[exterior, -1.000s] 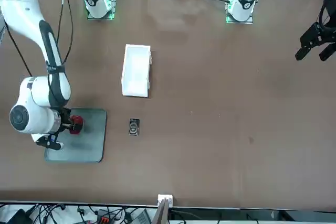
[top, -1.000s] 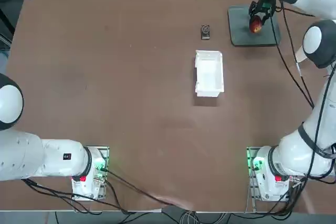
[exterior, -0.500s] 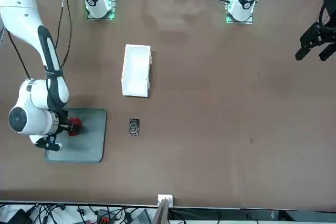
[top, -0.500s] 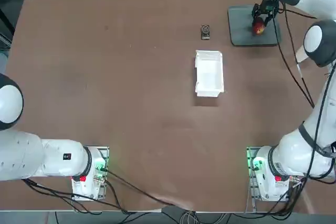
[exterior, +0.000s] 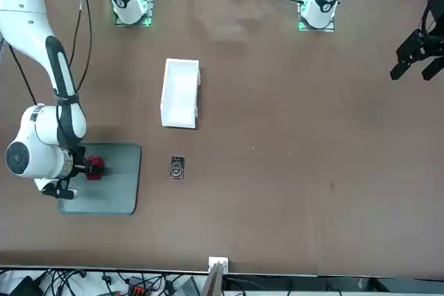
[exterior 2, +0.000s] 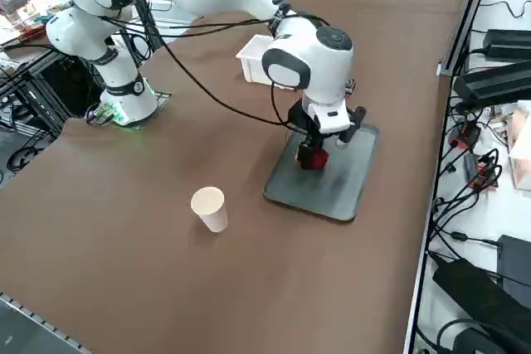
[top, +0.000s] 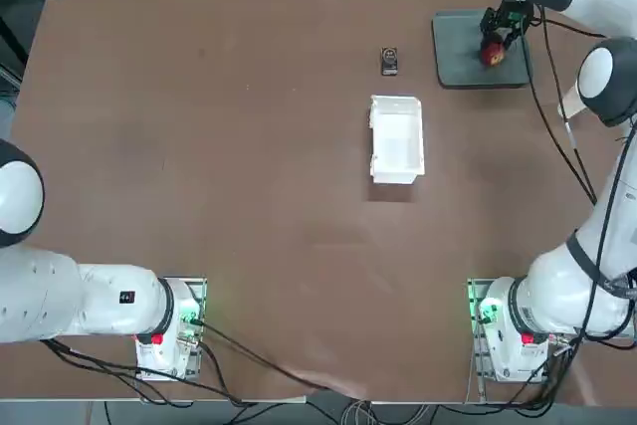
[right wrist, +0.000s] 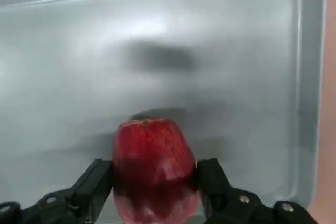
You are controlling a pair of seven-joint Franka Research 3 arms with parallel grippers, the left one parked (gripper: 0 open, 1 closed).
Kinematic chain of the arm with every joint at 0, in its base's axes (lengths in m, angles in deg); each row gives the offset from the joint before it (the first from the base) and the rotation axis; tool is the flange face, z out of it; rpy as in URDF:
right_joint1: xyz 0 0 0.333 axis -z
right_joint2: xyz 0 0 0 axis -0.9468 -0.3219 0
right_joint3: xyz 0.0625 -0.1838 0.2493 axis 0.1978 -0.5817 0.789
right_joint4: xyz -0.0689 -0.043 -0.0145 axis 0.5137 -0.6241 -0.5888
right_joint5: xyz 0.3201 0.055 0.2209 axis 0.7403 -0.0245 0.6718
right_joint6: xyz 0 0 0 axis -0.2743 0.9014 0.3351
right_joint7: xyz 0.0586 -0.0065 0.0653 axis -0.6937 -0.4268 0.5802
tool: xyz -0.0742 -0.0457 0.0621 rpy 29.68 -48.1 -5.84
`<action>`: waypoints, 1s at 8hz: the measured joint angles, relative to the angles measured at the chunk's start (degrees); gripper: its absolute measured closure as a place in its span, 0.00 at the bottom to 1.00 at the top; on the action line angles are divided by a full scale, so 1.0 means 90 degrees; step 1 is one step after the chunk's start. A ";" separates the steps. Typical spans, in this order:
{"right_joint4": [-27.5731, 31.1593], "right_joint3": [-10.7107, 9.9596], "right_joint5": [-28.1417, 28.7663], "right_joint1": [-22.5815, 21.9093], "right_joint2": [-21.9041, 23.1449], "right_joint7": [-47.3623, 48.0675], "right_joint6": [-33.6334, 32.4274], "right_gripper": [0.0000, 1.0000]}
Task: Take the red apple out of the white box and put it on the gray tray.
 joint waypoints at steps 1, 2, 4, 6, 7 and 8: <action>-0.0022 0.0020 0.0000 -0.0001 0.0002 0.0002 0.0030 0.01; -0.0098 0.0053 0.0000 -0.0003 0.0021 0.0002 0.0042 0.00; -0.0293 0.0102 0.0000 -0.0037 0.0369 0.0002 0.0043 0.00; -0.0367 0.0150 0.0000 -0.0102 0.1148 0.0001 -0.0322 0.00; -0.0377 0.0155 0.0001 -0.0153 0.1612 0.0001 -0.0726 0.00; -0.0379 0.0156 0.0059 -0.0175 0.2034 0.0001 -0.1229 0.00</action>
